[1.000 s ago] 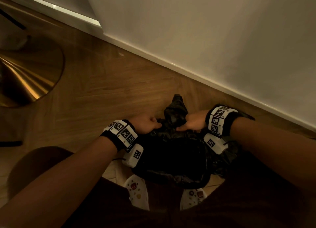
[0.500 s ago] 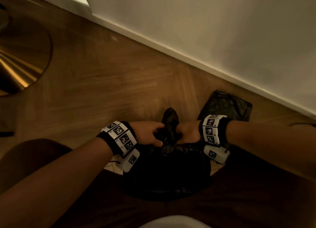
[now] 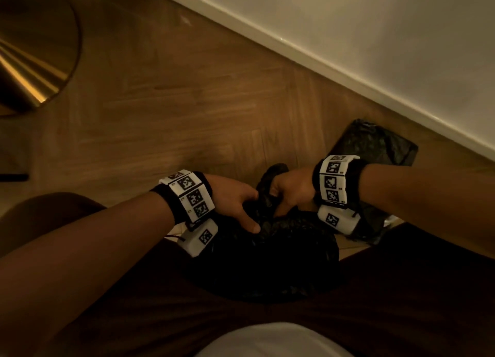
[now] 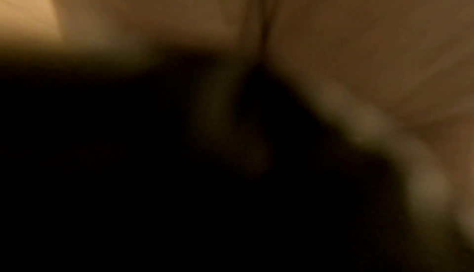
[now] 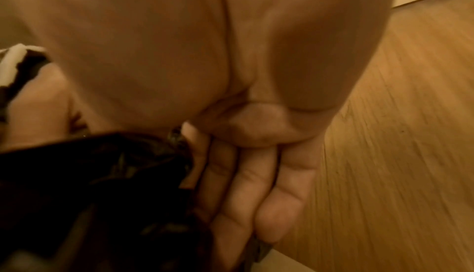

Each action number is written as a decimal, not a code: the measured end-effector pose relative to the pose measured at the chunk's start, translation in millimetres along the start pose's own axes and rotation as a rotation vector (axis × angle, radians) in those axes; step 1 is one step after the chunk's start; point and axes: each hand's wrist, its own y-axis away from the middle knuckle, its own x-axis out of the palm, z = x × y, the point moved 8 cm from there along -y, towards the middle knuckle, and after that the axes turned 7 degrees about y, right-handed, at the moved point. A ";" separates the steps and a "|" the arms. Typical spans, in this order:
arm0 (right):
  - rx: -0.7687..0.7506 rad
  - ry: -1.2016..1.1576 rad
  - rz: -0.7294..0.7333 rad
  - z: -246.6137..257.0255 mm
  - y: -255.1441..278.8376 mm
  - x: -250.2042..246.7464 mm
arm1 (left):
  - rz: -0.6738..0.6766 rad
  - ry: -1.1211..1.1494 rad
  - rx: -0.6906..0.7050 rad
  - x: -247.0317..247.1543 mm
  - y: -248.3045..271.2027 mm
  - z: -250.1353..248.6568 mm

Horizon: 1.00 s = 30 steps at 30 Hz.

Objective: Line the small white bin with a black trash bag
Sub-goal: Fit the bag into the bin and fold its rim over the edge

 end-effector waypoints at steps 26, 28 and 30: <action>-0.071 0.507 -0.872 33.7 86.3 -129.1 | -1.048 -0.691 0.147 -119.0 59.7 -57.2; -0.005 0.521 -0.900 21.5 64.1 -115.9 | -1.052 -0.673 0.111 -117.5 41.0 -40.8; 0.042 0.559 -0.911 14.3 43.2 -101.5 | -1.027 -0.691 0.035 -115.6 20.6 -20.3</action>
